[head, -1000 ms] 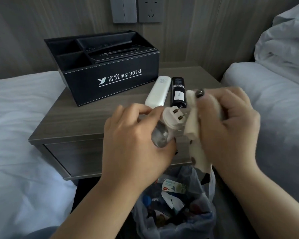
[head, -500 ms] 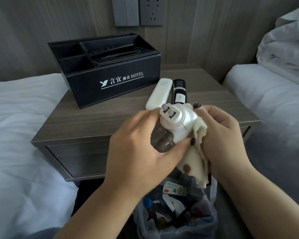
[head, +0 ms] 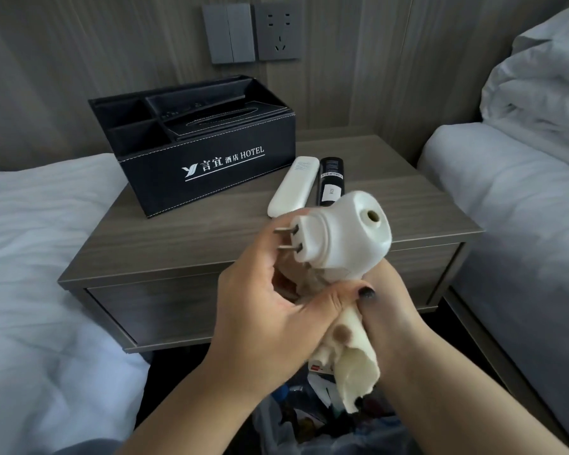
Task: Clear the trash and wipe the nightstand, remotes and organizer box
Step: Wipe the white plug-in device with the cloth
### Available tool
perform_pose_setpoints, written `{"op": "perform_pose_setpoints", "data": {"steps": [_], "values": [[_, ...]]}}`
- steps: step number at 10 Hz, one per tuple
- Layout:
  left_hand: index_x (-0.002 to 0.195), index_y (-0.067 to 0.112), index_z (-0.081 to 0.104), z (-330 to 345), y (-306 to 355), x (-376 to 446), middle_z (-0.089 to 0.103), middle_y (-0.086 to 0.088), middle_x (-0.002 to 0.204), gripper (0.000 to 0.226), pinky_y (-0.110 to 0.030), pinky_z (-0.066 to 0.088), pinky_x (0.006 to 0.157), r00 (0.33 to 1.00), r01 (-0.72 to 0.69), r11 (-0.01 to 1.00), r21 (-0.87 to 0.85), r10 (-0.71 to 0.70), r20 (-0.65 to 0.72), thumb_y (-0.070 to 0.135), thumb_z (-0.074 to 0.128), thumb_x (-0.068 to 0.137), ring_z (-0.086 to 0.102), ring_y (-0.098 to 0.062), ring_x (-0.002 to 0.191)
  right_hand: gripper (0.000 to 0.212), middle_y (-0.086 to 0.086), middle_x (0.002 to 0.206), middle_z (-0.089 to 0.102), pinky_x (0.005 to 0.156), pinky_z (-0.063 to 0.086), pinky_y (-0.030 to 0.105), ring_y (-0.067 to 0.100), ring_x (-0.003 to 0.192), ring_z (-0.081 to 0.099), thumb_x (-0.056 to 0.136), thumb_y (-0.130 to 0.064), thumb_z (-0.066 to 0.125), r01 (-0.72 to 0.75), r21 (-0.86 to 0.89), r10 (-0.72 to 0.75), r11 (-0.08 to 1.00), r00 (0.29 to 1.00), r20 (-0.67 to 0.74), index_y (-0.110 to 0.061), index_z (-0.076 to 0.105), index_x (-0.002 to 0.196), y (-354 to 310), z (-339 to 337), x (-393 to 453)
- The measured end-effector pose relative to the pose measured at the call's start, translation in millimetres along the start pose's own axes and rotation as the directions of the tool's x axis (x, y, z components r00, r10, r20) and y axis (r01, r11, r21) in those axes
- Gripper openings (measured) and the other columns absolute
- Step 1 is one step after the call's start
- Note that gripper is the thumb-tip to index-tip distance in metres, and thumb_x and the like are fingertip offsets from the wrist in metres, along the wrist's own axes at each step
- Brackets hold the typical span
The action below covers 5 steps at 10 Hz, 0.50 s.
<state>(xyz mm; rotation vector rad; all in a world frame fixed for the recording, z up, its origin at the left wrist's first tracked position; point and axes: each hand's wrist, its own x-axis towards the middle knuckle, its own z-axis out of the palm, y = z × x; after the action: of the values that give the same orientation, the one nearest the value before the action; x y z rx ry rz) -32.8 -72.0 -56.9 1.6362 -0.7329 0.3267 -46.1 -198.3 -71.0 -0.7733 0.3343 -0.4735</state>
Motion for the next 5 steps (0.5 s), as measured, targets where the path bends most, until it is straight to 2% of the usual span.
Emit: {"op": "perform_pose_setpoints", "data": {"steps": [1, 2, 3, 4, 5], "values": [[0.108, 0.053, 0.052, 0, -5, 4, 0.067, 0.029, 0.105, 0.06, -0.016, 0.054, 0.074, 1.0, 0.001, 0.996, 0.091, 0.001, -0.02, 0.048, 0.086, 0.058, 0.068, 0.002, 0.092, 0.026, 0.017, 0.079, 0.055, 0.054, 0.052, 0.027, 0.025, 0.066, 0.059, 0.088, -0.015, 0.044, -0.464, -0.106, 0.471, 0.879, 0.813, 0.342, -0.002, 0.064, 0.097, -8, 5, -9], [0.107, 0.061, 0.048, 9, -2, 8, 0.063, 0.036, 0.109, 0.063, -0.006, 0.047, 0.077, 0.999, 0.015, 0.995, 0.099, -0.011, -0.042, 0.052, 0.082, 0.056, 0.063, 0.009, 0.099, 0.026, 0.02, 0.09, 0.057, 0.067, 0.051, 0.035, 0.032, 0.081, 0.058, 0.071, -0.01, 0.054, -0.434, -0.245, 0.492, 0.867, 0.822, 0.286, -0.003, 0.067, 0.093, -24, 6, -11], [0.104, 0.057, 0.049, 23, 1, 16, 0.063, 0.036, 0.106, 0.064, -0.003, 0.045, 0.074, 0.996, 0.019, 0.994, 0.109, -0.009, -0.085, 0.053, 0.086, 0.052, 0.063, 0.011, 0.096, 0.02, 0.021, 0.083, 0.061, 0.077, 0.053, 0.044, 0.034, 0.079, 0.061, 0.08, -0.008, 0.049, -0.368, -0.308, 0.45, 0.877, 0.854, 0.262, -0.002, 0.068, 0.085, -40, 4, -6], [0.101, 0.042, 0.051, 34, -5, 29, 0.069, 0.019, 0.1, 0.067, -0.008, 0.048, 0.075, 0.973, 0.071, 0.994, 0.079, -0.051, -0.225, 0.045, 0.093, 0.049, 0.065, 0.007, 0.093, 0.035, 0.025, 0.085, 0.066, 0.089, 0.051, 0.053, 0.04, 0.083, 0.064, 0.068, -0.018, 0.059, -0.312, -0.403, 0.4, 0.861, 0.903, 0.155, 0.005, 0.071, 0.092, -46, -11, 6], [0.102, 0.042, 0.048, 47, -8, 48, 0.065, 0.009, 0.108, 0.07, -0.025, 0.057, 0.08, 0.943, 0.164, 0.984, -0.075, -0.179, -0.28, 0.032, 0.095, 0.052, 0.066, -0.001, 0.095, 0.038, 0.019, 0.092, 0.071, 0.09, 0.052, 0.058, 0.044, 0.095, 0.067, 0.075, -0.035, 0.058, -0.127, -0.481, 0.198, 0.867, 0.975, 0.101, -0.004, 0.072, 0.092, -58, -21, 18]]}}
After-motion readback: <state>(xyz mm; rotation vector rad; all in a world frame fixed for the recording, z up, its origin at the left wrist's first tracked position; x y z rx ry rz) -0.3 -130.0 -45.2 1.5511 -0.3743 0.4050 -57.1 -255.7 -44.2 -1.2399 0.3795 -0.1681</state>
